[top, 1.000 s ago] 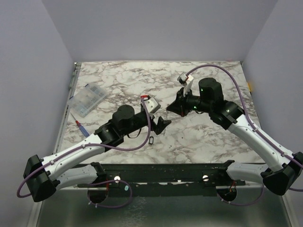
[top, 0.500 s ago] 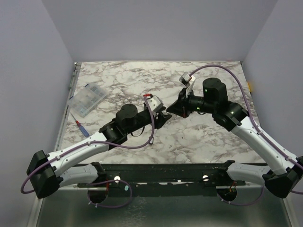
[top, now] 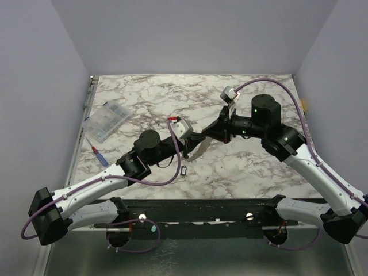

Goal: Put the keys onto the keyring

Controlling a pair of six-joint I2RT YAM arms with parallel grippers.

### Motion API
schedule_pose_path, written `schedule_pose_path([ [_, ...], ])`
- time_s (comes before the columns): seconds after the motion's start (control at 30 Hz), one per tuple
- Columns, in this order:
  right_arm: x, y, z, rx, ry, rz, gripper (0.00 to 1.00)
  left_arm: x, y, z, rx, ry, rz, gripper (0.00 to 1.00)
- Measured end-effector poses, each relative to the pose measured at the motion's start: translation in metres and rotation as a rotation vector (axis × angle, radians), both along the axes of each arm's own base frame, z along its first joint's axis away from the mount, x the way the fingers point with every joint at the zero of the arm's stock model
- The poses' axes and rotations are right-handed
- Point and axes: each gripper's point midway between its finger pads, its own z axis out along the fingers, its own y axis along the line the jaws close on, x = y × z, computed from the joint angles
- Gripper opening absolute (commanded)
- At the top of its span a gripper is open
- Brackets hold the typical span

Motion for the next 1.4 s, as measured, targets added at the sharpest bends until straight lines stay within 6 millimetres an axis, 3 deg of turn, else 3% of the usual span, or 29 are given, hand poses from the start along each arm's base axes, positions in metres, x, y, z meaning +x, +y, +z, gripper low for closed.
schedule_pose_path([
  [0.03,-0.001,0.0,0.0,0.002,0.0,0.005,0.06,0.0,0.0,0.0,-0.002,0.001,-0.001,0.0],
  [0.1,-0.002,0.001,0.001,0.004,0.002,0.011,0.34,-0.001,0.0,0.001,-0.003,-0.001,-0.007,0.0],
  [0.13,-0.003,0.001,0.001,0.007,0.007,0.015,0.41,-0.002,0.0,0.002,-0.004,-0.002,-0.009,0.0],
  [0.23,-0.007,0.003,0.003,0.018,0.013,0.037,0.61,-0.003,0.0,0.001,-0.005,-0.002,-0.012,0.0],
  [0.3,-0.01,0.003,0.006,0.03,0.018,0.043,0.66,-0.002,0.0,0.002,-0.007,-0.001,-0.011,0.0],
  [0.43,-0.012,0.001,0.017,0.06,-0.003,0.034,0.66,-0.003,0.0,0.005,-0.023,-0.003,-0.014,0.0],
  [0.67,-0.017,-0.017,0.055,0.129,-0.14,-0.032,0.62,-0.008,0.005,0.01,-0.063,0.003,-0.015,0.0],
  [0.77,-0.018,-0.024,0.063,0.143,-0.203,-0.052,0.56,-0.009,0.006,0.017,-0.091,0.002,-0.014,0.0],
  [1.13,-0.011,-0.014,0.044,0.095,-0.204,-0.007,0.29,-0.012,0.007,0.023,-0.153,0.018,-0.02,0.0],
  [1.4,-0.007,-0.002,0.035,0.068,-0.147,0.04,0.27,-0.012,0.007,0.018,-0.138,0.01,-0.019,0.0],
])
